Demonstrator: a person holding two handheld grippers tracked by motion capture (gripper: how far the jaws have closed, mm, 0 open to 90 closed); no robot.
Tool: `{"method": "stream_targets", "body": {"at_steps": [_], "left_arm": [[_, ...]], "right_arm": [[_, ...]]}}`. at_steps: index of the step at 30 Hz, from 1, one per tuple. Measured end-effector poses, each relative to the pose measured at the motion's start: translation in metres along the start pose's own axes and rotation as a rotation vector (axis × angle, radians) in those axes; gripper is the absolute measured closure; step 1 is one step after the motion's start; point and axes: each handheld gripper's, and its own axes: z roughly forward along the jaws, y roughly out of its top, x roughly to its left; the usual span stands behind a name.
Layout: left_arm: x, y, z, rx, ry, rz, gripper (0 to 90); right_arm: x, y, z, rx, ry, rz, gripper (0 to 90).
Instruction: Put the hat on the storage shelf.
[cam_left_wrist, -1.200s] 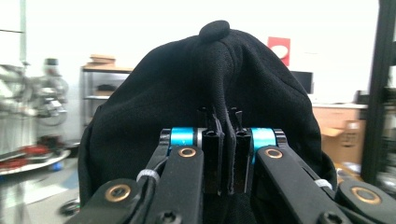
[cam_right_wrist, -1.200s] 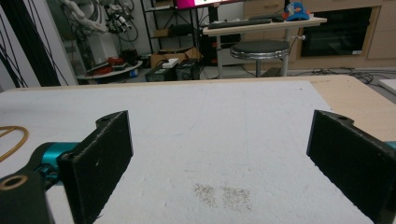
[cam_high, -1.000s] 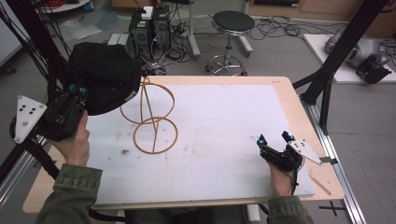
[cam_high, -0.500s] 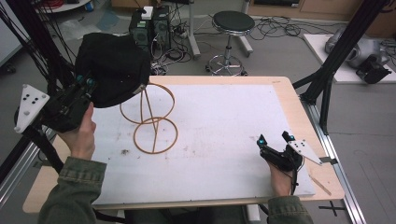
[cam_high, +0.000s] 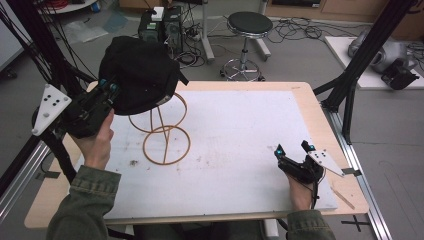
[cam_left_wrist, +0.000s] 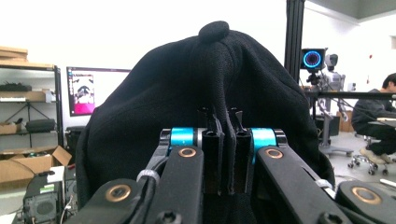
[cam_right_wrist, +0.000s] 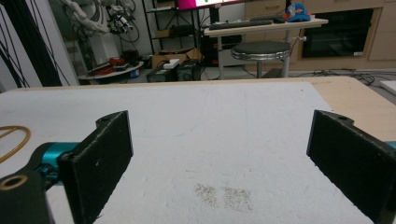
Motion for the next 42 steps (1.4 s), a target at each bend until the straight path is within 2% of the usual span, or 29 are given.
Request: {"method": "stream_targets", "body": {"at_steps": [10, 17, 20, 25, 29, 36, 42], "left_arm": [[0.0, -0.011, 0.011, 0.07, -0.025, -0.038, 86.9], [0.001, -0.019, 0.013, 0.109, -0.027, -0.07, 86.9], [0.002, -0.025, 0.013, 0.126, -0.041, -0.079, 86.9], [0.002, -0.032, 0.013, 0.135, -0.057, -0.098, 86.8], [-0.001, -0.038, 0.014, 0.18, -0.067, -0.081, 86.7], [0.0, -0.042, 0.02, 0.254, -0.066, -0.114, 86.6], [-0.001, -0.044, 0.017, 0.252, -0.098, -0.104, 86.3]], "right_arm": [[0.0, 0.0, 0.001, 0.002, 0.007, -0.008, 6.1], [0.001, 0.0, 0.001, 0.008, 0.01, -0.009, 6.2], [0.001, 0.0, 0.001, 0.004, 0.01, -0.013, 6.2], [0.001, 0.0, 0.001, 0.006, 0.011, -0.011, 6.2], [0.001, 0.0, 0.002, 0.007, 0.014, -0.02, 6.1], [0.002, 0.0, 0.001, 0.008, 0.015, -0.016, 6.1], [0.001, 0.0, 0.0, 0.003, 0.01, -0.015, 6.1]]}}
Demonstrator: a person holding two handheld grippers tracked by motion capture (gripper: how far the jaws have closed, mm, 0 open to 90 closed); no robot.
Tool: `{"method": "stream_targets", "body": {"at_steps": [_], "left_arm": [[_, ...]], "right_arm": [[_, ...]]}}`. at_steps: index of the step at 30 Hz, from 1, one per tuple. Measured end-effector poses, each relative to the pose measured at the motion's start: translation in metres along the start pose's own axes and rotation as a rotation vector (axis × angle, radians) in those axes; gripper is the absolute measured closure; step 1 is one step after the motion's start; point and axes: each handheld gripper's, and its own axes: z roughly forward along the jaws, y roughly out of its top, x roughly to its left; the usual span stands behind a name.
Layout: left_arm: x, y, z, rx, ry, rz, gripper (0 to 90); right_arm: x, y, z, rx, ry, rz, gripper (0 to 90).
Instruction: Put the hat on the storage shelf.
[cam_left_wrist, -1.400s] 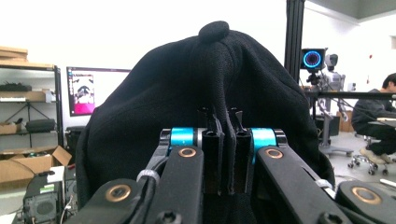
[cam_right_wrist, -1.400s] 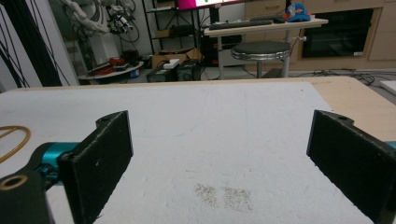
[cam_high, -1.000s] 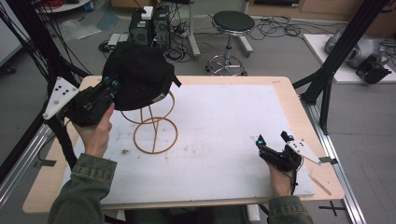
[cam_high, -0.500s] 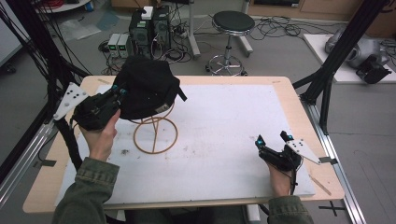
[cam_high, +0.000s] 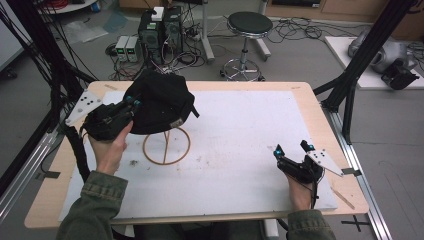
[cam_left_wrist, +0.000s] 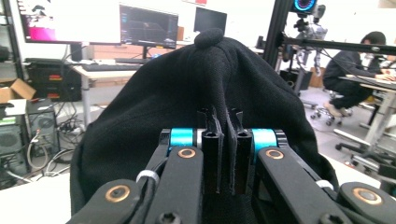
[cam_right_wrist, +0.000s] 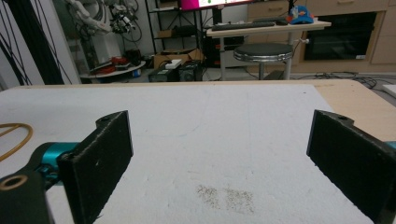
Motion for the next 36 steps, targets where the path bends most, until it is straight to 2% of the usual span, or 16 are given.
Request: {"method": "stream_targets", "body": {"at_steps": [6, 10, 27, 29, 30, 31, 36], "left_arm": [[-0.0005, -0.0012, -0.0008, 0.002, -0.011, -0.001, 85.5], [-0.0013, -0.0031, -0.0016, 0.001, -0.004, -0.001, 85.2], [-0.0001, -0.0054, 0.0001, 0.001, 0.014, -0.002, 81.8], [-0.0004, -0.0052, -0.0001, 0.001, 0.023, 0.002, 75.5], [-0.0001, -0.0053, 0.0002, -0.002, 0.026, 0.0, 75.5], [0.0002, -0.0054, 0.0005, 0.001, 0.033, -0.004, 67.9], [0.0029, -0.0069, 0.0016, -0.003, 0.045, -0.019, 65.6]], "right_arm": [[-0.0005, 0.0011, -0.0025, -0.02, -0.023, 0.005, 6.1], [-0.0017, 0.0017, -0.0039, -0.04, -0.041, -0.005, 6.1], [-0.0016, 0.0017, -0.0049, -0.04, -0.05, -0.003, 6.1], [-0.0015, 0.0016, -0.0045, -0.041, -0.049, -0.008, 6.1], [-0.0015, 0.0016, -0.0045, -0.041, -0.049, -0.008, 6.1], [-0.0012, 0.0016, -0.0045, -0.038, -0.051, -0.009, 6.1], [-0.0013, 0.0017, -0.0047, -0.04, -0.05, -0.009, 6.1]]}}
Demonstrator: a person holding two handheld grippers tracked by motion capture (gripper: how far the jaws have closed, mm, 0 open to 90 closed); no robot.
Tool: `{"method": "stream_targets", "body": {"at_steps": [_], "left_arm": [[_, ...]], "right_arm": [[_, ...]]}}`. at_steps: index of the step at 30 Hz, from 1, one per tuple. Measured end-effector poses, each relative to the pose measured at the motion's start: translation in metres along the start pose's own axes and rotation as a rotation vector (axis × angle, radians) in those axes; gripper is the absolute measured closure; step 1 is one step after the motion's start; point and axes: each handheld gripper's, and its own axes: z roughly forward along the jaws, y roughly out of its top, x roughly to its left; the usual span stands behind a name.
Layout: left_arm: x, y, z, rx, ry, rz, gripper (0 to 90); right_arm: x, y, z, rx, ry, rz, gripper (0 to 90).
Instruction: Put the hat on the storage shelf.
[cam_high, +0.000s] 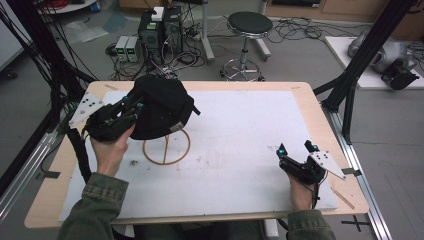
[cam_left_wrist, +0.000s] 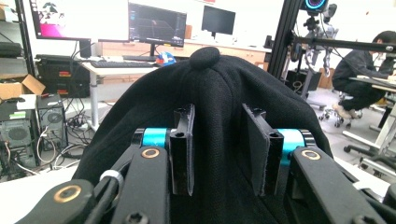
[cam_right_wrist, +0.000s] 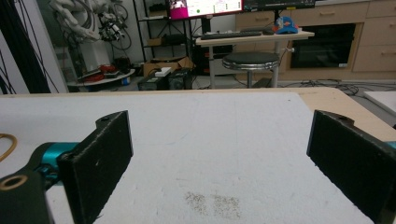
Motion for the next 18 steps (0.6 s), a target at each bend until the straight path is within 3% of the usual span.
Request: {"method": "stream_targets", "body": {"at_steps": [9, 13, 18], "left_arm": [[0.002, -0.001, -0.001, -0.023, 0.009, -0.008, 49.8], [0.004, -0.002, -0.006, -0.068, 0.014, -0.018, 37.0], [0.007, -0.003, -0.011, -0.093, 0.047, -0.02, 29.1]], "right_arm": [[0.0, 0.0, 0.0, 0.001, 0.003, 0.001, 6.1], [0.001, 0.0, 0.0, 0.006, 0.005, 0.005, 6.1], [0.0, 0.0, 0.0, 0.0, 0.002, 0.0, 6.1]]}}
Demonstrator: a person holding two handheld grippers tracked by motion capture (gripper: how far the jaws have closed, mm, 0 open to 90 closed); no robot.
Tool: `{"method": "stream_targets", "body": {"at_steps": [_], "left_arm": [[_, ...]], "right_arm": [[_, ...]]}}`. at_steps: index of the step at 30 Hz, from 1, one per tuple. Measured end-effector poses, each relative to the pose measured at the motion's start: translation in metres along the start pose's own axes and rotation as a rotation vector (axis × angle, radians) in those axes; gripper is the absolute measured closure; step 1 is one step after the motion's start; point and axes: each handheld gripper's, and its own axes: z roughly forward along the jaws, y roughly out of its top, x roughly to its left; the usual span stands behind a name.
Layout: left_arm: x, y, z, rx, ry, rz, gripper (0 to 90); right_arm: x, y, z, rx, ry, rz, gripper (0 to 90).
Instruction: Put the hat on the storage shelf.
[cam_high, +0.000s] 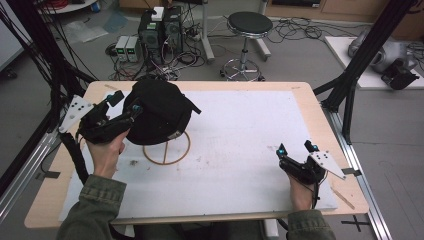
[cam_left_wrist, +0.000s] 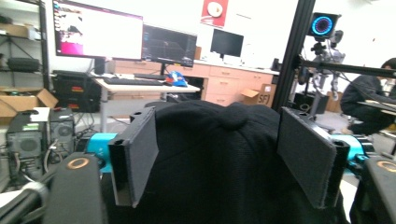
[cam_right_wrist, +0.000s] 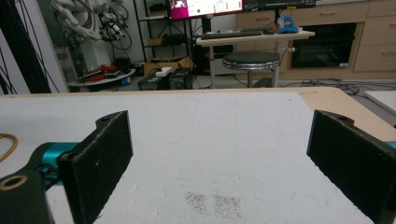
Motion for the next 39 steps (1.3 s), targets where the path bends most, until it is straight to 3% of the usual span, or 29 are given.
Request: {"method": "stream_targets", "body": {"at_steps": [14, 20, 26, 32, 39], "left_arm": [[0.006, -0.001, -0.009, -0.023, 0.059, 0.018, 24.7], [0.008, -0.003, -0.015, -0.032, 0.077, 0.057, 21.0], [0.013, -0.011, -0.029, -0.066, 0.154, 0.085, 19.3], [0.025, -0.024, -0.045, -0.06, 0.216, 0.082, 18.8], [0.033, -0.044, -0.063, -0.058, 0.27, 0.116, 18.5]], "right_arm": [[0.0, 0.0, 0.0, 0.001, 0.001, 0.0, 6.1], [0.0, 0.0, 0.0, 0.001, 0.001, 0.0, 6.1], [0.0, 0.0, 0.0, 0.006, 0.002, 0.004, 6.1], [0.0, 0.0, 0.001, 0.006, 0.005, -0.003, 6.0], [0.002, -0.001, 0.001, 0.013, 0.008, 0.005, 6.1]]}}
